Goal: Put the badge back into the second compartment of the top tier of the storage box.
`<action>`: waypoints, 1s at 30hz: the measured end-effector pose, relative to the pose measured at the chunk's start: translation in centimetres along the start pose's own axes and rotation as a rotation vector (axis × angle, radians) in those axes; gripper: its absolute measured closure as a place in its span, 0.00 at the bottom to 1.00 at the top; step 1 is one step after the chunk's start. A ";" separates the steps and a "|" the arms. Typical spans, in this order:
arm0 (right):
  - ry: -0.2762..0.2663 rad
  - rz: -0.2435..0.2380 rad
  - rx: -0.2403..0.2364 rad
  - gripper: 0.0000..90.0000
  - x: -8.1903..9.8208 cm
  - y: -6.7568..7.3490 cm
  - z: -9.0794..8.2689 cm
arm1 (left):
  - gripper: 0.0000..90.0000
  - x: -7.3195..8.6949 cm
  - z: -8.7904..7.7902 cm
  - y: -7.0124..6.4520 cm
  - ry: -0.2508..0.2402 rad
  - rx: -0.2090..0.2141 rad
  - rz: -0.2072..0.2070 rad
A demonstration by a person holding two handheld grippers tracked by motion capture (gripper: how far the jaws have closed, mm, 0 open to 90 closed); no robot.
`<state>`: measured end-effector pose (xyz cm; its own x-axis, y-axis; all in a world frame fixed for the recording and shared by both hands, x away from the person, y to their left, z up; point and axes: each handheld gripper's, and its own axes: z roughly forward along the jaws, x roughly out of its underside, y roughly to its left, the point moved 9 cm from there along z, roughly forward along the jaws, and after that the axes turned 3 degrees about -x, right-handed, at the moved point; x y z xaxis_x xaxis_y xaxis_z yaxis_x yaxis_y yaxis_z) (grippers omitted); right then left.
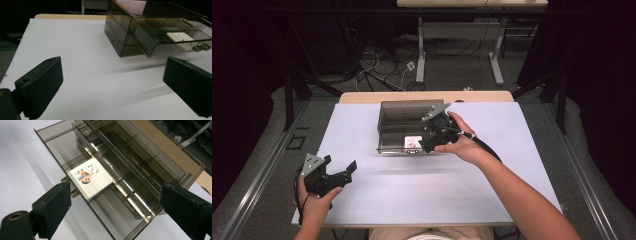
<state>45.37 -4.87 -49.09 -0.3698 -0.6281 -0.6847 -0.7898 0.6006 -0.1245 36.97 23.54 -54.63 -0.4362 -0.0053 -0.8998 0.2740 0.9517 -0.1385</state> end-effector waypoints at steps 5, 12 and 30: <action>-0.014 0.034 0.021 0.09 0.7 -0.4 -0.5 | 0.03 0.0 0.0 0.0 0.001 0.000 0.001; -0.032 0.078 0.036 0.05 1.9 -0.9 -1.3 | 0.03 0.0 0.0 -0.1 0.004 0.003 0.000; -0.059 0.196 0.086 0.00 5.7 -2.1 -2.7 | 0.03 0.1 0.0 -0.1 0.007 0.004 0.001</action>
<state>43.56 -11.02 -50.80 -0.4810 -0.4668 -0.7421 -0.6600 0.7500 -0.0440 36.93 23.46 -54.71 -0.4420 -0.0019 -0.8970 0.2782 0.9504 -0.1391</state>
